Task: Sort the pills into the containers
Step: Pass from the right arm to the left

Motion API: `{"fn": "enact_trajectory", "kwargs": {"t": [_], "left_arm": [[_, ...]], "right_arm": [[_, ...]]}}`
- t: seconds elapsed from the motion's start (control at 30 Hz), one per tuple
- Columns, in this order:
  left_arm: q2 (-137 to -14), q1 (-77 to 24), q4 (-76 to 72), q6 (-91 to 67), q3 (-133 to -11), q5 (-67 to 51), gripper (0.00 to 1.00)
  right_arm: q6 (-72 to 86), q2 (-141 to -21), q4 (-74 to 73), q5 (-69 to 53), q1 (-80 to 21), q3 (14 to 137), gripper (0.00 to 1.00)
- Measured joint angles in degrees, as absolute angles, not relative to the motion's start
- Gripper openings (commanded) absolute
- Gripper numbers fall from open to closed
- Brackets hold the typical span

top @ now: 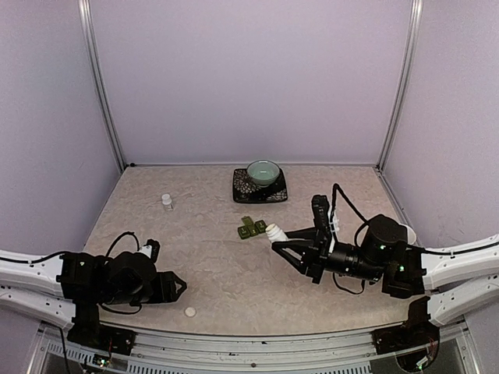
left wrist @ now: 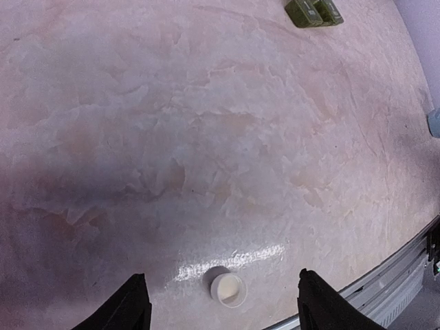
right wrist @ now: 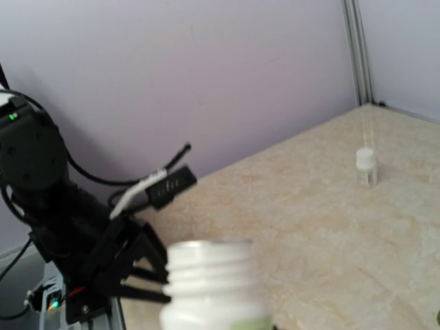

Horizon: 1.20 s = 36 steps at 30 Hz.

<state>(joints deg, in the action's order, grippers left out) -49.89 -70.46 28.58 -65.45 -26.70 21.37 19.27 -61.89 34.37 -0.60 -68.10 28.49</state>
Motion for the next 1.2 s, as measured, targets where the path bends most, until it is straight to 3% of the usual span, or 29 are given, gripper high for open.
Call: {"fn": "enact_trajectory", "kwargs": {"t": [0.2,0.4,0.6,0.8,1.2], "left_arm": [[-49.1,-74.37,26.0,-63.83,-26.0,21.65,0.77],[-44.97,-76.25,11.97,-53.34,-28.01,23.14,0.85],[-53.84,-75.44,-0.51,-43.27,-35.57,21.19,0.88],[-62.94,-73.84,-8.05,-38.35,-37.01,15.9,0.86],[-67.53,-71.99,-13.96,-35.88,-38.76,8.03,0.75]], "right_arm": [[14.9,-64.75,42.19,-0.78,-68.1,24.23,0.16],[11.0,-74.06,50.39,-3.55,-68.07,21.98,0.18],[10.07,-80.36,58.28,-8.05,-68.07,21.96,0.18],[10.09,-82.54,61.6,-11.46,-68.07,23.0,0.19],[10.11,-83.05,63.42,-12.99,-68.1,24.05,0.19]]}}
